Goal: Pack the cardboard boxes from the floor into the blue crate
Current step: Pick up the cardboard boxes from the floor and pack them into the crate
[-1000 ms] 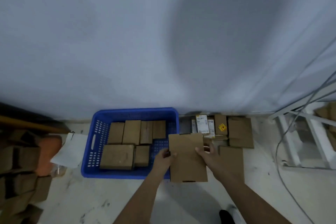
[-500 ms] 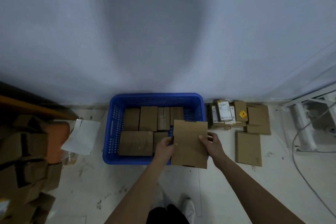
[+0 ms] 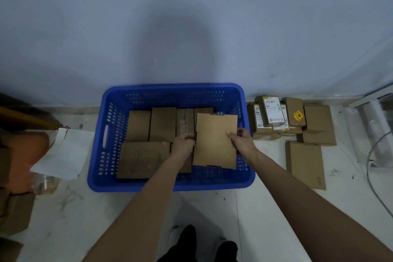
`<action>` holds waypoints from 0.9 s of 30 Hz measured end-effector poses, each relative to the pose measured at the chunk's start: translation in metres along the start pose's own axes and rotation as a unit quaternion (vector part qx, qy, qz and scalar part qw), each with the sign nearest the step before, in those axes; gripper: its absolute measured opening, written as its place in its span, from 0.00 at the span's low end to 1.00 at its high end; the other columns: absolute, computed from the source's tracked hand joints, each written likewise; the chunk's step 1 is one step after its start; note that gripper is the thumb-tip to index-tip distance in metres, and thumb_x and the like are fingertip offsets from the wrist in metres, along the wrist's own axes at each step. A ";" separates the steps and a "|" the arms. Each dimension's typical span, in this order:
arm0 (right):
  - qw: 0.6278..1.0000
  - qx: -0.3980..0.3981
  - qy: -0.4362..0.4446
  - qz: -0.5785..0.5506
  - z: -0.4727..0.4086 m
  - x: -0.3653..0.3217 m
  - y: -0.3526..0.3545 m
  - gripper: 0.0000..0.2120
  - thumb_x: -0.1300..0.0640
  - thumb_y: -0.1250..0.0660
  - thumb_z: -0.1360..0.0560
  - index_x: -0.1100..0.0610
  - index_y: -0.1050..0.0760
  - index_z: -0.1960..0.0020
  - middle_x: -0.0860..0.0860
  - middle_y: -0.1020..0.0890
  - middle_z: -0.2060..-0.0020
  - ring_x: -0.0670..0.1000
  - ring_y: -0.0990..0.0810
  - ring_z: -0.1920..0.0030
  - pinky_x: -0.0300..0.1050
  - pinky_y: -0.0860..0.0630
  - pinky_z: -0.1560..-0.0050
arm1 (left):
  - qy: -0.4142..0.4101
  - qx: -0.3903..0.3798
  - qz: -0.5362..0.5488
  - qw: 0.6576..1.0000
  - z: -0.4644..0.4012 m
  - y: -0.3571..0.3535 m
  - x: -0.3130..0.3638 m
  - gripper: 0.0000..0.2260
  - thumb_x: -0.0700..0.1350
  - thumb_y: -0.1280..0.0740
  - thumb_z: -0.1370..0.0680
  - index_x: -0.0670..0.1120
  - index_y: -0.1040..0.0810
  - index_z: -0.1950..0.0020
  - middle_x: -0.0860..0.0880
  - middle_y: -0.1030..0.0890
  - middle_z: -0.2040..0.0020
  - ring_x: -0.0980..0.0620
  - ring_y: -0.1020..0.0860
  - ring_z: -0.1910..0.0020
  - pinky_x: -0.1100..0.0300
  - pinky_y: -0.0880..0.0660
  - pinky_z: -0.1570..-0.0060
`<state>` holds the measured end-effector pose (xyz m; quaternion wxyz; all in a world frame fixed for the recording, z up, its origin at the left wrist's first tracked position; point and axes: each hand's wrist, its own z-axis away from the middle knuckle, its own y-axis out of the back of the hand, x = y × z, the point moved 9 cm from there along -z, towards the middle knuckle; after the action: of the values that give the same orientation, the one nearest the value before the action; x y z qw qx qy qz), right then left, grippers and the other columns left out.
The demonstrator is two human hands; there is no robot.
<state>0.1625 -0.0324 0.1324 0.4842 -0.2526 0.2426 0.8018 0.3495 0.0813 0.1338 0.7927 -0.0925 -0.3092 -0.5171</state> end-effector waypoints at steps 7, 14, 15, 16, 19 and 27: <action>0.994 -0.054 -0.071 0.057 -0.123 0.104 -0.039 0.17 0.57 0.33 0.23 0.62 0.31 0.38 0.54 0.21 0.51 0.56 0.22 0.46 0.53 0.23 0.43 | 0.091 -0.053 -0.052 0.993 -0.124 -0.031 -0.093 0.19 0.46 0.39 0.22 0.42 0.29 0.32 0.44 0.22 0.42 0.47 0.23 0.44 0.55 0.20 0.50; 0.967 -0.079 -0.128 0.207 -0.224 0.157 -0.063 0.21 0.54 0.39 0.21 0.61 0.34 0.30 0.59 0.26 0.36 0.61 0.26 0.37 0.59 0.25 0.42 | 0.107 -0.112 -0.151 0.976 -0.199 -0.064 -0.123 0.25 0.44 0.40 0.20 0.41 0.43 0.24 0.40 0.38 0.26 0.41 0.35 0.29 0.49 0.28 0.35; 0.961 -0.084 -0.134 0.228 -0.232 0.162 -0.068 0.21 0.55 0.41 0.20 0.61 0.36 0.29 0.60 0.27 0.35 0.61 0.27 0.36 0.60 0.26 0.41 | 0.111 -0.109 -0.175 0.972 -0.207 -0.068 -0.126 0.26 0.44 0.40 0.20 0.41 0.44 0.24 0.40 0.39 0.25 0.40 0.35 0.29 0.48 0.29 0.34; 0.957 -0.090 -0.142 0.236 -0.236 0.165 -0.072 0.19 0.57 0.44 0.19 0.61 0.36 0.30 0.61 0.27 0.35 0.62 0.28 0.36 0.61 0.28 0.39 | 0.113 -0.109 -0.205 0.966 -0.211 -0.073 -0.128 0.27 0.44 0.40 0.20 0.40 0.44 0.23 0.39 0.39 0.25 0.40 0.35 0.29 0.48 0.30 0.33; 0.955 -0.095 -0.176 0.220 -0.248 0.182 -0.076 0.15 0.56 0.49 0.18 0.61 0.36 0.34 0.62 0.26 0.37 0.64 0.28 0.37 0.67 0.31 0.36 | 0.102 -0.115 -0.254 0.955 -0.221 -0.083 -0.126 0.25 0.44 0.42 0.19 0.40 0.45 0.23 0.39 0.39 0.26 0.39 0.35 0.29 0.47 0.33 0.31; 0.951 -0.082 -0.161 0.250 -0.256 0.197 -0.081 0.19 0.57 0.47 0.18 0.63 0.38 0.29 0.61 0.22 0.49 0.64 0.23 0.42 0.61 0.23 0.46 | 0.094 -0.101 -0.436 0.889 -0.218 -0.091 -0.127 0.25 0.48 0.46 0.18 0.38 0.44 0.24 0.38 0.34 0.28 0.41 0.29 0.32 0.51 0.29 0.33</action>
<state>0.1991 -0.0321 -0.1988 0.2791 -0.0901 0.1502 0.9442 0.3209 0.0358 -0.1295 0.4996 0.0216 -0.1885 -0.8452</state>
